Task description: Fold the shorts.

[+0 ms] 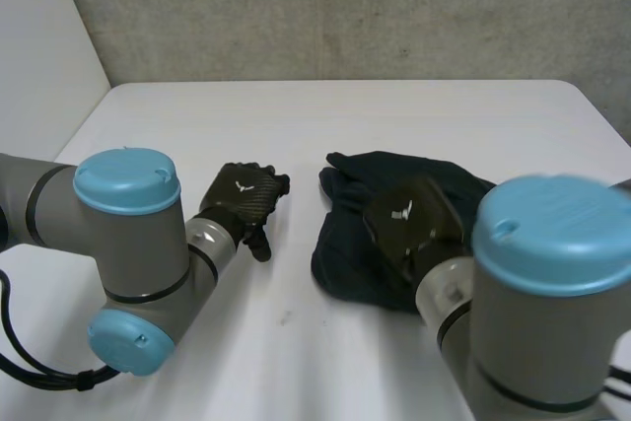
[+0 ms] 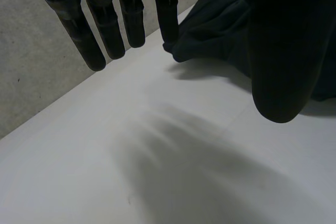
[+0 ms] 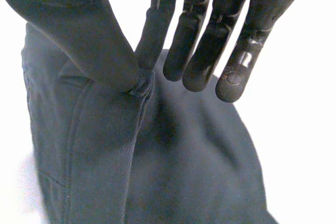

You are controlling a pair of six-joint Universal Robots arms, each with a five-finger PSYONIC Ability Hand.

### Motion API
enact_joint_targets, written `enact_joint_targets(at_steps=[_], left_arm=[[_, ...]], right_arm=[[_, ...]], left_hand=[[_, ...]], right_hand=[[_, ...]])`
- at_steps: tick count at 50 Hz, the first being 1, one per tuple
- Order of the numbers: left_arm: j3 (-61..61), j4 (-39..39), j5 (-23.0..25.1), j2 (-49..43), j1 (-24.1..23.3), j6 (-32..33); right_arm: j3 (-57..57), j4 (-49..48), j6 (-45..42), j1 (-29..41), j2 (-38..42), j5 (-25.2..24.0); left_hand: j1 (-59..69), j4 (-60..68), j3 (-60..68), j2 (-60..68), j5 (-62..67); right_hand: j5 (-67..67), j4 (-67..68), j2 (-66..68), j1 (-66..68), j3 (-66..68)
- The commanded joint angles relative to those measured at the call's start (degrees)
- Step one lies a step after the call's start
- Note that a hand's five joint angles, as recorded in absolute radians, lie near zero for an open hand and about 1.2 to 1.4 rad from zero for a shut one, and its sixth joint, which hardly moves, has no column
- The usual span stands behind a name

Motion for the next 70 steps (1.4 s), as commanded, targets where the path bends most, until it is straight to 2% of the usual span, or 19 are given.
enact_joint_targets(at_steps=[1, 6, 13, 16, 24, 28, 32, 36, 40, 46, 51, 57, 63, 66, 69, 70], left_arm=[[0.0, 0.1, 0.1, 0.1, 0.0, -0.4], [0.5, 0.4, 1.4, -0.1, -0.2, -1.9], [3.5, 0.5, 8.3, -3.5, -2.7, -8.4], [5.9, 1.0, 8.6, -5.2, -3.7, -10.0], [12.7, 0.6, 8.0, -12.4, -6.5, -12.0], [12.3, 0.5, 5.8, -12.0, -7.0, -11.9], [11.9, 0.4, 2.2, -9.8, -5.8, -11.7], [9.2, 0.4, 0.3, -5.1, -1.7, -12.0], [7.0, 0.4, 0.4, -2.7, 0.6, -12.0], [5.6, 0.4, 0.4, -2.0, 1.1, -12.1], [5.5, 0.4, 0.3, -2.2, 1.2, -12.2], [5.3, 0.4, 0.3, -2.4, 1.1, -12.2], [4.3, 0.4, 0.3, -2.2, 1.0, -12.2], [4.1, 0.4, 0.4, -2.3, 0.9, -12.1], [4.1, 0.4, 0.5, -2.3, 0.8, -12.1], [4.1, 0.4, 0.5, -2.4, 0.7, -12.1]], right_arm=[[-3.9, 1.5, -4.1, -0.4, -7.5, -0.4], [-5.8, 4.4, -4.0, -0.3, -10.2, -1.3], [-6.1, 5.6, -3.8, -0.4, -11.7, -2.5], [-5.5, 5.6, -3.8, -0.4, -12.1, -2.5], [-3.6, 5.6, -3.1, -0.7, -13.0, -2.3], [-0.9, 5.6, -0.2, -1.3, -13.2, -2.2], [2.0, 7.1, 12.1, -1.7, -13.0, -2.4], [5.6, 8.4, 23.2, -3.2, -12.3, -3.1], [9.0, 8.2, 29.4, -4.0, -11.0, -5.4], [10.9, 7.9, 31.5, -3.3, -5.9, -9.4], [10.2, 7.3, 31.5, -2.9, -2.2, -8.6], [9.5, 2.8, 30.3, -1.4, 2.9, -3.2], [9.2, -4.5, 23.2, -1.4, 5.1, 2.0], [9.4, -5.8, 19.5, -2.1, 5.4, 2.2], [9.4, -6.0, 16.8, -2.1, 6.4, 1.7], [9.1, -6.0, 16.1, -2.2, 6.5, 1.2]], left_hand=[[0.0, 0.7, 0.4, 0.6, 1.3], [-0.8, -0.1, -0.4, -0.2, 0.4], [-0.5, 0.2, -0.1, 0.1, 0.8], [0.2, 0.9, 0.6, 0.8, 1.4], [13.8, 14.5, 14.2, 14.4, 15.1], [14.5, 15.2, 14.9, 15.1, 15.7], [14.7, 15.3, 15.0, 15.2, 15.9], [14.5, 15.2, 14.9, 15.1, 15.7], [14.2, 14.8, 14.5, 14.7, 15.4], [13.5, 14.2, 13.9, 14.1, 14.7], [13.2, 13.8, 13.5, 13.7, 14.4], [12.7, 13.3, 13.0, 13.2, 13.9], [12.0, 12.6, 12.4, 12.6, 13.2], [11.5, 12.1, 11.8, 12.1, 12.7], [11.1, 11.8, 11.5, 11.7, 12.4], [10.3, 11.0, 10.7, 10.9, 11.5]], right_hand=[[14.4, 11.8, 13.0, 24.8, 12.4], [14.4, 11.8, 13.0, 24.8, 12.4], [14.4, 11.8, 13.0, 24.8, 12.4], [14.4, 11.8, 13.0, 24.8, 12.4], [14.4, 11.8, 13.0, 24.8, 12.4], [-13.9, -16.5, -15.3, -3.5, -15.9], [-40.5, -43.1, -41.9, -30.0, -42.5], [-42.4, -44.9, -43.8, -31.9, -44.4], [-43.6, -46.1, -45.0, -33.1, -45.6], [-45.4, -48.0, -46.8, -35.0, -47.4], [-45.3, -47.8, -46.6, -34.8, -47.3], [-38.0, -40.6, -39.4, -27.6, -40.1], [-15.9, -18.4, -17.3, -5.4, -17.9], [-6.8, -9.3, -8.2, 3.7, -8.8], [14.3, 11.8, 13.0, 24.8, 12.3], [14.4, 11.8, 13.0, 24.8, 12.4]])
